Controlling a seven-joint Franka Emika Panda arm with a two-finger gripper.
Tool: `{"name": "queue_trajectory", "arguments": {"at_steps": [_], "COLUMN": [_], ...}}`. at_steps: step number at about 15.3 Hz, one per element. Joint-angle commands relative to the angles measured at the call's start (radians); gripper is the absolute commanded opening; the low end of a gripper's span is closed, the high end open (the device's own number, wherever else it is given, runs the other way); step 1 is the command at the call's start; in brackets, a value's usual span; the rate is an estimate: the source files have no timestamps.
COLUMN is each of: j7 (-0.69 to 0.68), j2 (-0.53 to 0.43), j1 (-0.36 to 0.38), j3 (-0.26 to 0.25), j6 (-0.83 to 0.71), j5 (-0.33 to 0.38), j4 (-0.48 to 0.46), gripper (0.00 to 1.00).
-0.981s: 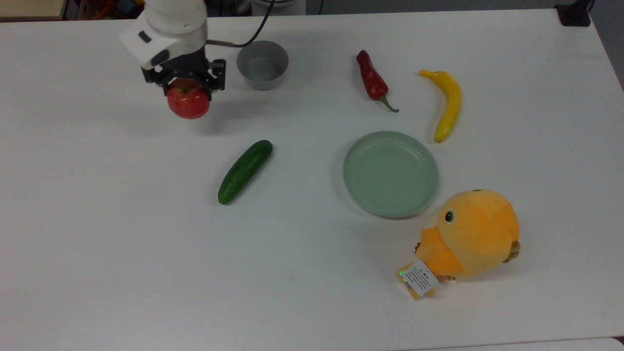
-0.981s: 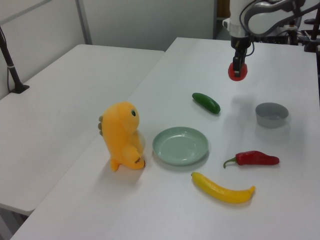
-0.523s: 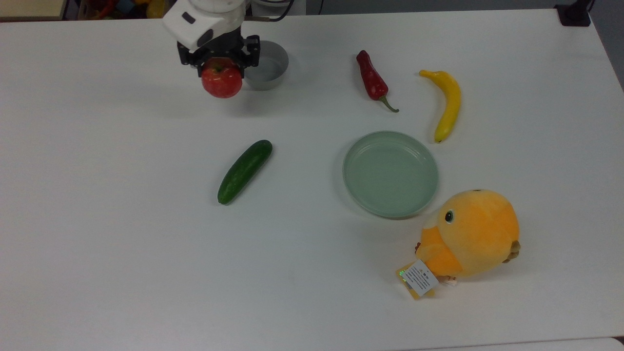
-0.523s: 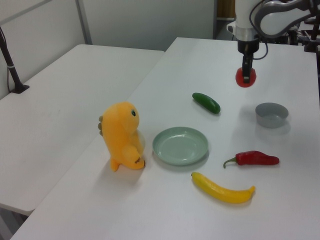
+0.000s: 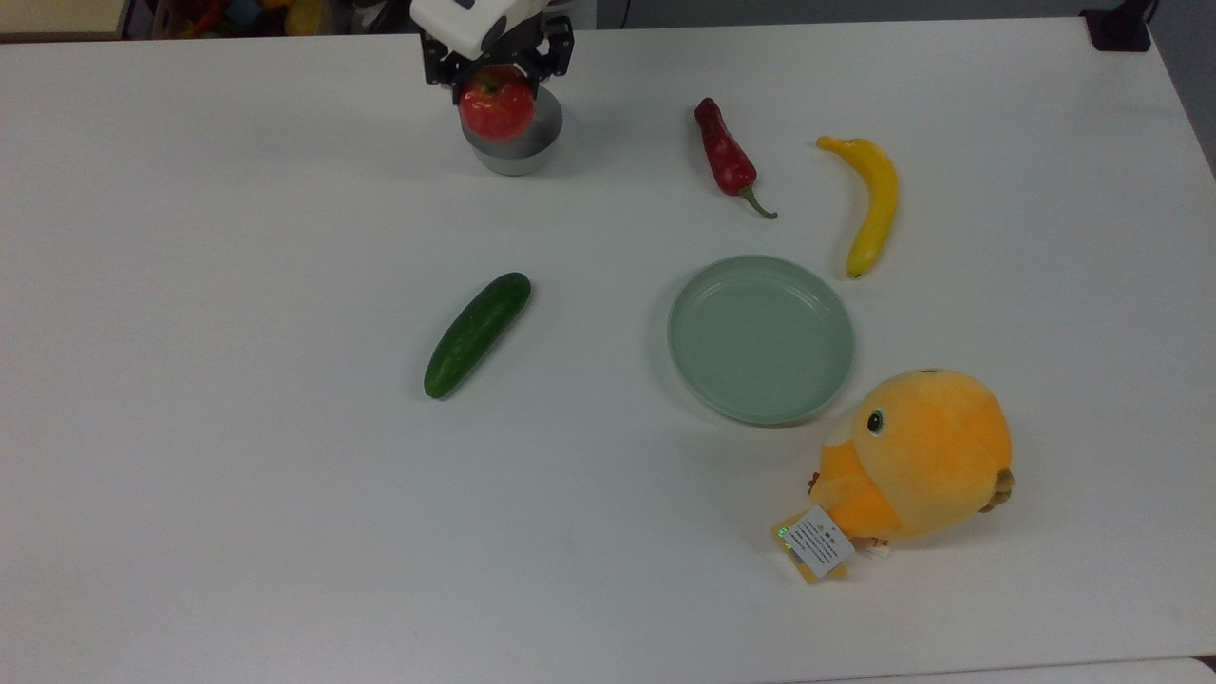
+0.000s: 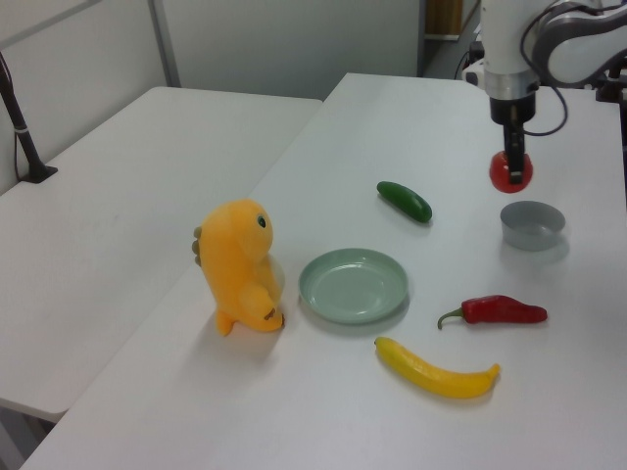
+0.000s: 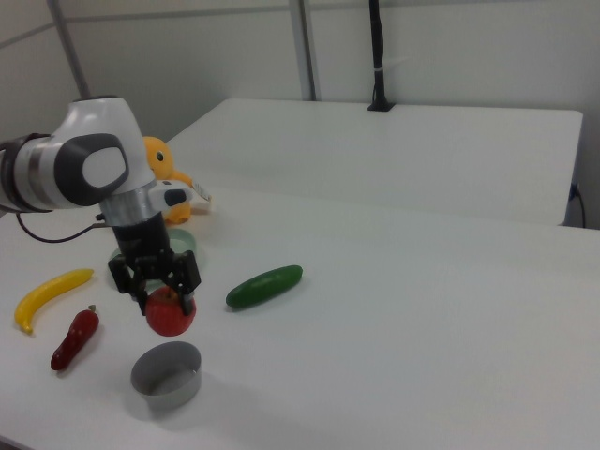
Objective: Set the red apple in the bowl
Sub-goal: 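Carry the red apple over the small grey bowl, then lower the apple into the grey bowl and open the gripper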
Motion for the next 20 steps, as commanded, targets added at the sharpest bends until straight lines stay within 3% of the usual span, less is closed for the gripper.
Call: {"name": "queue_trajectory", "arguments": {"at_steps": [1,6,7,8,9,17,20], "j7": [-0.013,-0.033,-0.034,-0.034,-0.034,-0.083,-0.038], "j2": [-0.082,-0.09,-0.09,-0.089,-0.089,-0.089,-0.09], "j1": [0.025,0.025,0.025,0.025,0.023,0.023,0.022], "j3": [-0.005,-0.007,-0.007,-0.007,-0.007,-0.007,-0.007], "j6": [-0.024,-0.056,-0.056,-0.056,-0.055,-0.061,-0.058], "j5": [-0.008,-0.008,-0.008,-0.008,-0.008,-0.007,0.036], "j4": [-0.08,-0.1,-0.105,-0.103,-0.103,-0.1,-0.056], "gripper": [0.51,0.51,0.65,0.88,1.0,1.0,1.0]}}
